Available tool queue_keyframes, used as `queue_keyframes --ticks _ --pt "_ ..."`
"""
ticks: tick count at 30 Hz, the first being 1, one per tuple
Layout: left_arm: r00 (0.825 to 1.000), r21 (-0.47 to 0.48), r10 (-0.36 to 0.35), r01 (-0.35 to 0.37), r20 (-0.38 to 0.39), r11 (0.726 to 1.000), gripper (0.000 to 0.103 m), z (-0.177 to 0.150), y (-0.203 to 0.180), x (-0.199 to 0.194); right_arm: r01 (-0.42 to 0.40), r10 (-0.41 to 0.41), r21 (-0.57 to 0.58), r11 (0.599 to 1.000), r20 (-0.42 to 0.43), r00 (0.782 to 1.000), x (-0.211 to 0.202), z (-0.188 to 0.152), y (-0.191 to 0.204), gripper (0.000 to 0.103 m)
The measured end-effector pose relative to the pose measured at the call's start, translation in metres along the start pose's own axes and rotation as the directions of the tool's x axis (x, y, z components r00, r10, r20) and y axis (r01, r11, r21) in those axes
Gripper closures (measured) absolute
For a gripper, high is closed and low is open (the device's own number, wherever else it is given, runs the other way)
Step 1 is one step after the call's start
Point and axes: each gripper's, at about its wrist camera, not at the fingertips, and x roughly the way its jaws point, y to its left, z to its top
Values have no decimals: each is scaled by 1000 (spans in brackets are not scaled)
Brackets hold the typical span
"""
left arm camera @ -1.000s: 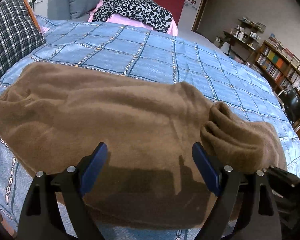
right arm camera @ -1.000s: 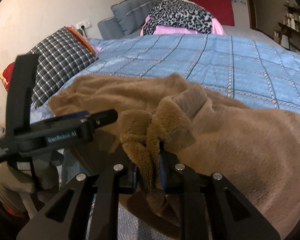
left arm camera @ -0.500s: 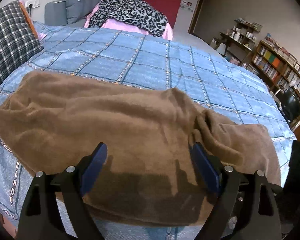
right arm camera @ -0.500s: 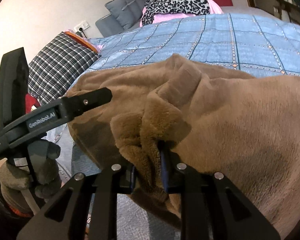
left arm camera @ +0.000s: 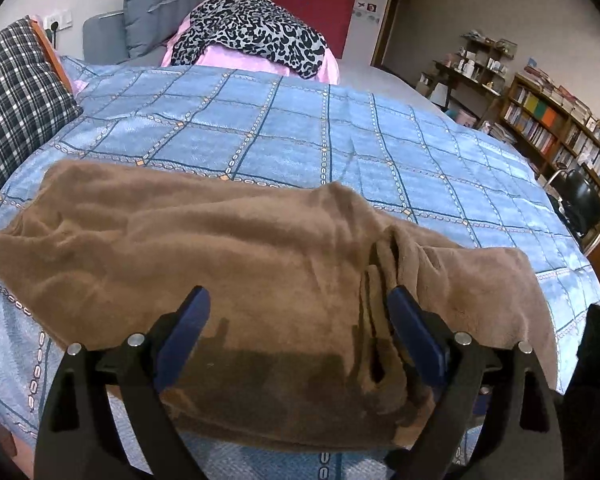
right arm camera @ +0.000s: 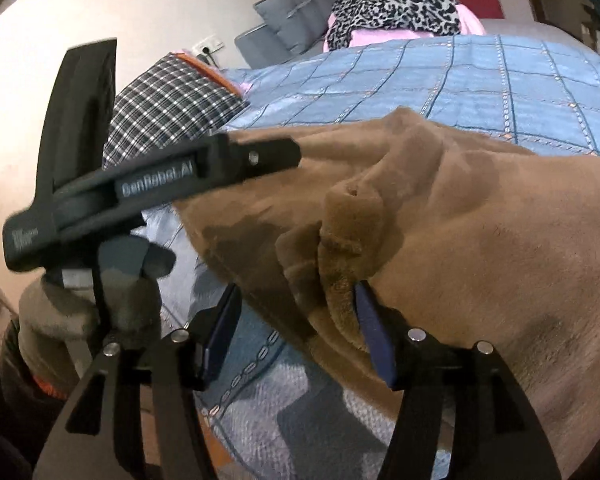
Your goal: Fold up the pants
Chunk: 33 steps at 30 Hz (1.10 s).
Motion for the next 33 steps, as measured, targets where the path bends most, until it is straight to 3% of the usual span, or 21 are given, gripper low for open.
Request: queue_keyframes --ticks 8,12,17,21,25,33 --pt "997 80 -70 74 -42 994 8 -7 -31 5 -69 70 46 997 -19 997 1 -5 -12 43" --pt "994 110 -48 59 -99 992 8 -19 -38 19 -111 112 68 992 -12 994 -6 -10 -18 44" --pt "993 182 79 -61 -91 981 5 -30 -34 27 -109 109 61 992 -5 994 -21 -18 -21 44" --pt "982 134 156 -142 -104 981 5 -31 -9 32 -41 38 58 998 48 998 -46 -22 -26 44" --pt "974 92 181 -169 -135 981 5 -38 9 36 40 -50 98 994 105 993 -71 -29 -41 44" --pt "972 128 229 -220 -60 967 5 -27 -5 13 186 -218 175 967 184 959 -121 -47 -64 44"
